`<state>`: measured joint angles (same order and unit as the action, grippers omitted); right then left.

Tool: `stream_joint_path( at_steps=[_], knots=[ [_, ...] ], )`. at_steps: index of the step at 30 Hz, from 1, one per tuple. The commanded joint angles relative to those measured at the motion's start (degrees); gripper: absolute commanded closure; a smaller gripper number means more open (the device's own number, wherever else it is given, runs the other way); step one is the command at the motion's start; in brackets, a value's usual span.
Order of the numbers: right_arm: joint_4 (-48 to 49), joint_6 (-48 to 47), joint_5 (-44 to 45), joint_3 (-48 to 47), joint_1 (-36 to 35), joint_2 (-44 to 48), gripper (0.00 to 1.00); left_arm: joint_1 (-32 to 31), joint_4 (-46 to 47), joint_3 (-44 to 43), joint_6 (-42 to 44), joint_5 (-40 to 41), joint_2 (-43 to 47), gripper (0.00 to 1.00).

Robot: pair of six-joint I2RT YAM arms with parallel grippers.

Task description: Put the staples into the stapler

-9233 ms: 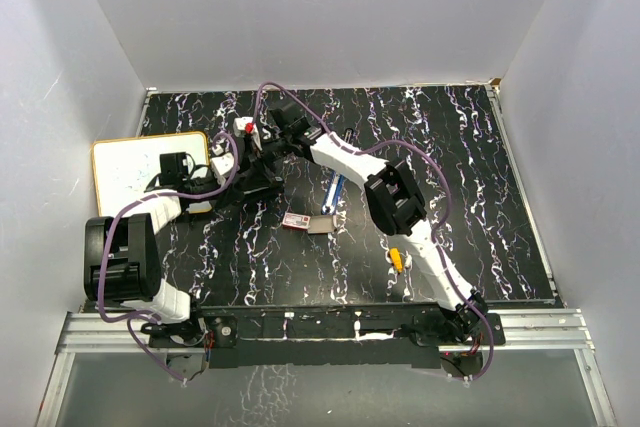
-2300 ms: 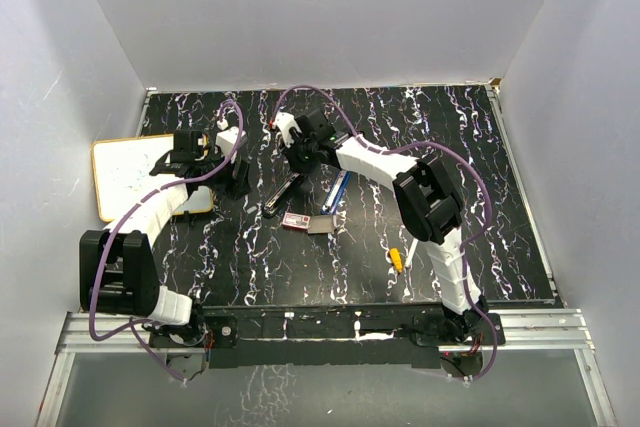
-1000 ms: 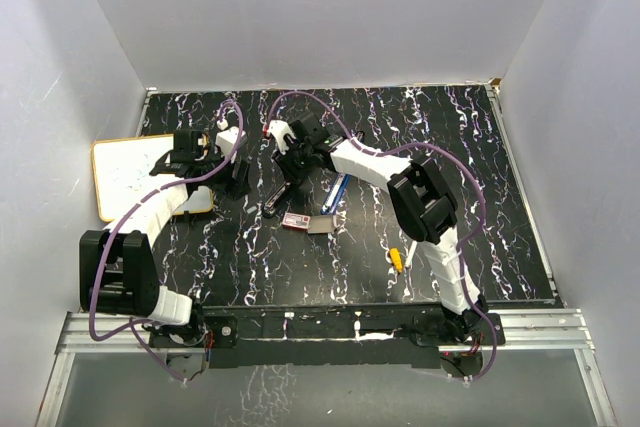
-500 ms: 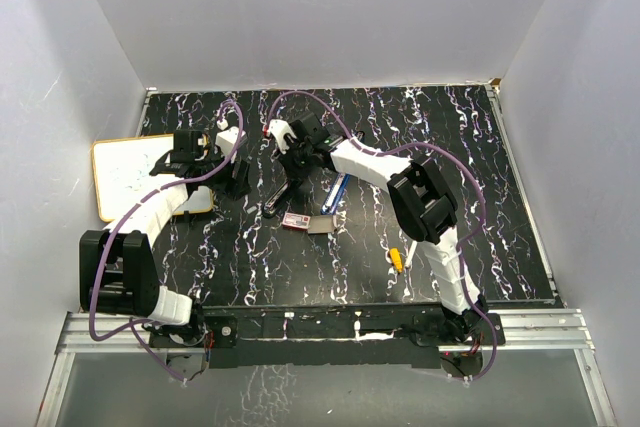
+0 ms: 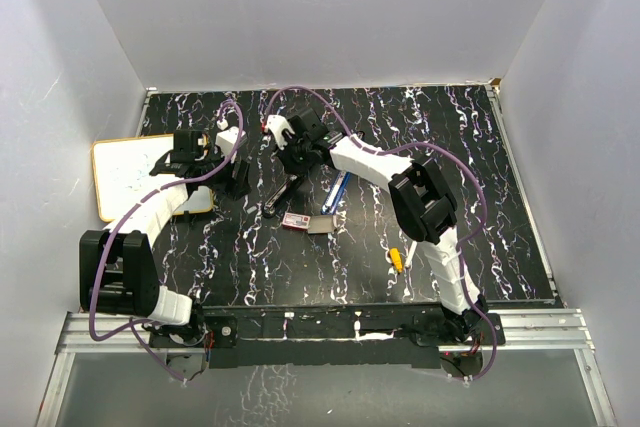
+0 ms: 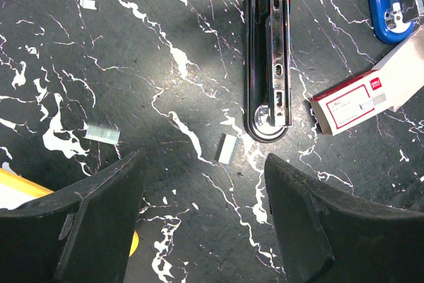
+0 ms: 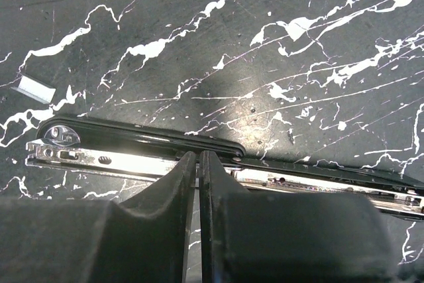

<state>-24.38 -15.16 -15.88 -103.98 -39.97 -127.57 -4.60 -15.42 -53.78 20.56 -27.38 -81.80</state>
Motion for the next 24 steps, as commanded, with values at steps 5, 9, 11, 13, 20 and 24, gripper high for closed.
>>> stream_joint_path(
  at_steps=[5,9,11,13,20,24],
  knots=[
    [-3.2,-0.7,-0.2,-3.3,0.4,1.3,0.71,0.4,-0.2,-0.3,0.0,-0.2,2.8,0.30],
    [-4.9,-0.6,0.9,-3.3,0.2,0.6,0.68,0.4,-0.4,-0.4,-0.1,-0.2,2.7,0.30],
    [-5.3,-0.5,1.3,-3.3,0.2,0.3,0.68,0.4,-0.4,-0.4,0.0,-0.2,2.8,0.30],
    [-5.4,-0.6,1.1,-3.3,0.2,0.0,0.68,0.4,-0.4,-0.4,-0.1,-0.3,2.7,0.30],
    [-6.1,-1.0,1.5,-4.8,0.0,-2.3,0.68,0.4,-0.3,-0.4,-0.1,-0.2,2.6,0.30],
    [-7.3,-1.3,1.4,-6.7,-0.1,-3.7,0.70,0.4,-0.4,-0.3,-0.1,-0.2,2.7,0.30]
  ],
)
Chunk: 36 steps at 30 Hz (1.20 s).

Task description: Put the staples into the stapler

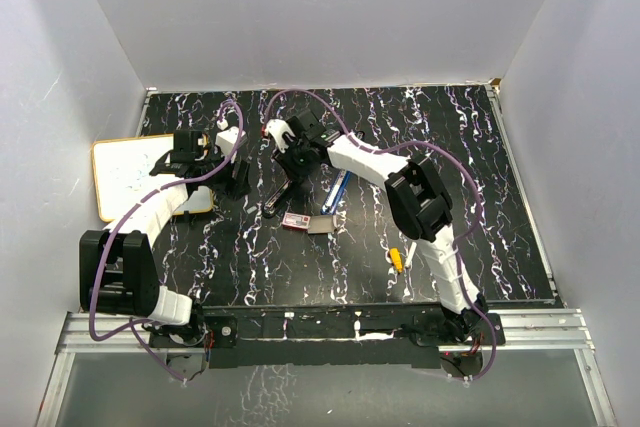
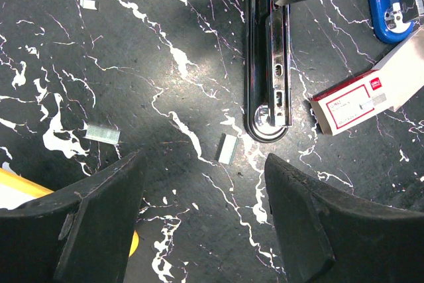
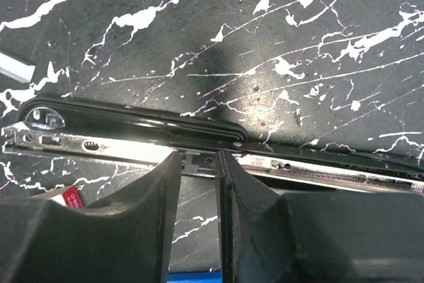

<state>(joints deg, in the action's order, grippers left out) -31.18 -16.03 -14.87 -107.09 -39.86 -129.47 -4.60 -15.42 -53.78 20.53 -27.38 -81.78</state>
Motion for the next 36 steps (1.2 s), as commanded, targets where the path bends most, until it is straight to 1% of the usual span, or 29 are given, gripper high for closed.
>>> stream_joint_path(
  at_steps=[1,6,12,14,16,18,21,24,28,32,34,36],
  knots=[
    [-0.9,-0.5,0.4,-3.8,-0.2,-2.0,0.72,0.4,-0.4,-0.3,-0.1,-0.2,2.7,0.30],
    [-2.1,-0.4,0.3,-3.2,-0.5,-1.7,0.75,0.4,-0.2,-0.1,-0.1,-0.1,2.7,0.30],
    [-0.6,-0.3,-1.2,-1.3,-0.9,-1.6,0.80,0.4,-0.3,-0.2,0.0,-0.6,2.6,0.30],
    [1.6,-0.6,-2.1,-0.2,-0.8,-1.0,0.84,0.4,-0.2,0.0,0.0,-0.7,2.6,0.29],
    [4.5,-1.2,-5.2,1.3,-0.4,0.0,0.88,0.4,0.1,0.2,0.0,-1.0,2.3,0.29],
    [7.8,-0.7,-10.6,3.0,0.7,1.1,0.91,0.4,0.5,0.3,-0.1,-1.3,2.1,0.29],
    [11.0,1.9,-17.9,3.3,2.4,1.5,0.92,0.4,0.5,0.4,0.0,-2.2,1.9,0.29],
    [14.2,7.5,-25.3,3.5,5.0,1.7,0.92,0.4,0.9,0.9,0.4,-3.0,1.6,0.29],
    [21.3,15.7,-34.9,5.6,9.4,3.0,0.92,0.4,1.8,2.1,0.4,-5.6,1.2,0.30],
    [22.5,15.4,-36.7,7.2,11.0,5.6,0.92,-0.3,3.6,3.2,-0.9,-9.0,0.2,0.31],
    [23.4,15.6,-37.3,8.6,11.6,7.1,0.92,-1.1,4.4,3.0,-1.6,-8.7,-0.7,0.31],
    [24.7,16.6,-36.1,9.6,12.2,8.1,0.92,-1.4,4.9,2.5,-2.6,-8.3,-1.6,0.31]
  ],
)
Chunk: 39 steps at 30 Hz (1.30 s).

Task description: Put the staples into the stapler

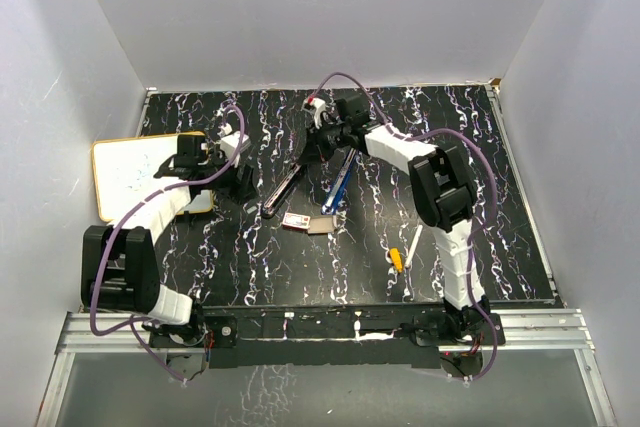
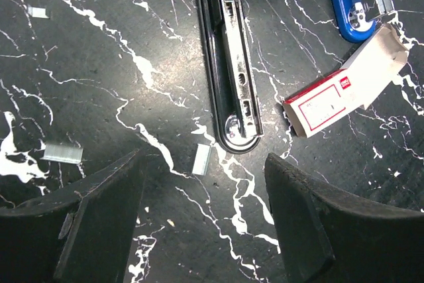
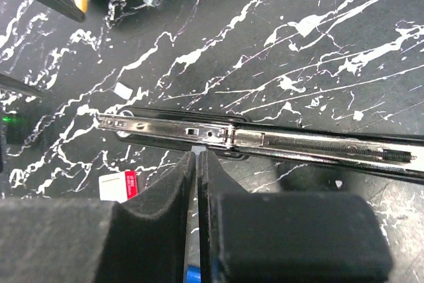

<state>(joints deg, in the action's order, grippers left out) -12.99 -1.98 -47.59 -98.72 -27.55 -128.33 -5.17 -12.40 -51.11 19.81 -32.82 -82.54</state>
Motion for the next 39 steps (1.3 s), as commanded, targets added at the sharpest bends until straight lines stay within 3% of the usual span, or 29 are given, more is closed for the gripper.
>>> stream_joint_path(
  at_steps=[1,8,15,20,24,31,39],
  knots=[
    [6.4,2.5,-2.7,1.2,0.1,7.0,0.92,-0.8,2.1,-0.5,-2.2,-2.8,-1.2,0.31],
    [-1.0,-2.6,6.7,-2.3,1.4,5.1,0.92,-0.9,2.2,-1.3,-2.4,-1.5,-0.8,0.31],
    [-2.1,-6.7,5.7,0.3,0.6,6.1,0.91,-0.9,2.3,-0.9,-2.0,0.3,-0.3,0.31],
    [-2.9,-11.1,4.7,1.4,-3.2,6.2,0.77,-0.9,2.3,-0.7,-2.0,0.1,0.0,0.31],
    [-6.0,-13.6,9.2,-0.3,-6.5,4.7,0.70,-0.9,1.7,-0.8,-2.8,1.9,1.0,0.31],
    [0.4,-11.9,17.4,8.8,-9.4,8.3,0.55,-0.3,1.2,-1.5,-4.1,4.2,1.9,0.30],
    [6.0,-9.8,27.5,13.0,-12.0,9.4,0.52,-0.2,1.2,-1.8,-4.0,4.3,2.3,0.30]
  ],
)
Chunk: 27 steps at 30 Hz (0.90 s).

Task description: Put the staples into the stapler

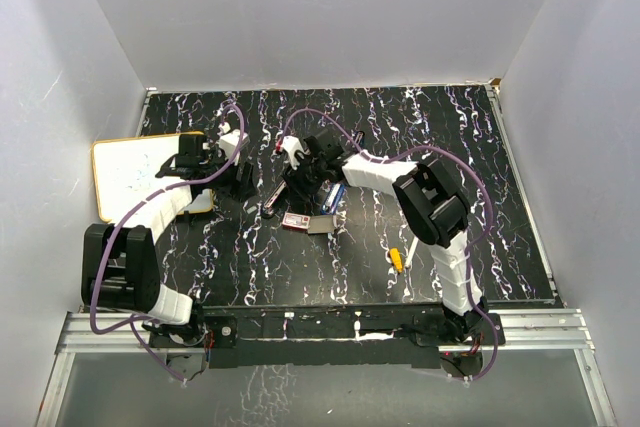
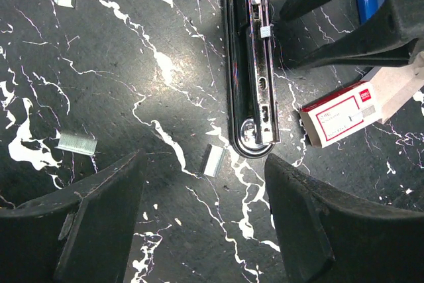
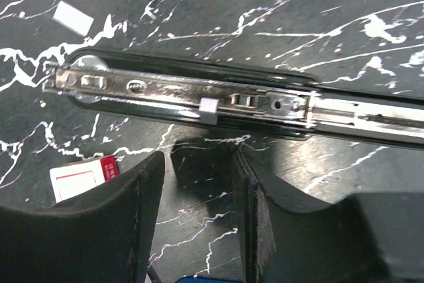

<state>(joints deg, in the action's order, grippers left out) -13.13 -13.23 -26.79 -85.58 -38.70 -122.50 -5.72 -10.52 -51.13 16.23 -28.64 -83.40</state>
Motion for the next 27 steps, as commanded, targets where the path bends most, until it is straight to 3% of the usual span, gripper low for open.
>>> stream_joint_path(
  at_steps=[1,7,15,27],
  knots=[
    [6.5,1.7,7.1,-0.2,-0.8,3.5,0.51,0.4,-0.6,-1.8,-0.4,0.2,3.2,0.30],
    [6.2,3.8,6.1,-2.2,-0.9,2.7,0.49,0.4,0.9,-0.3,-0.5,-2.8,1.4,0.31],
    [6.4,6.7,5.3,-4.3,-0.9,1.4,0.53,0.3,5.1,3.5,-1.3,-16.1,-0.4,0.41],
    [5.5,8.2,5.0,-7.9,-0.8,-1.5,0.57,-0.6,11.5,5.5,-6.9,-20.0,-6.8,0.51]
  ],
)
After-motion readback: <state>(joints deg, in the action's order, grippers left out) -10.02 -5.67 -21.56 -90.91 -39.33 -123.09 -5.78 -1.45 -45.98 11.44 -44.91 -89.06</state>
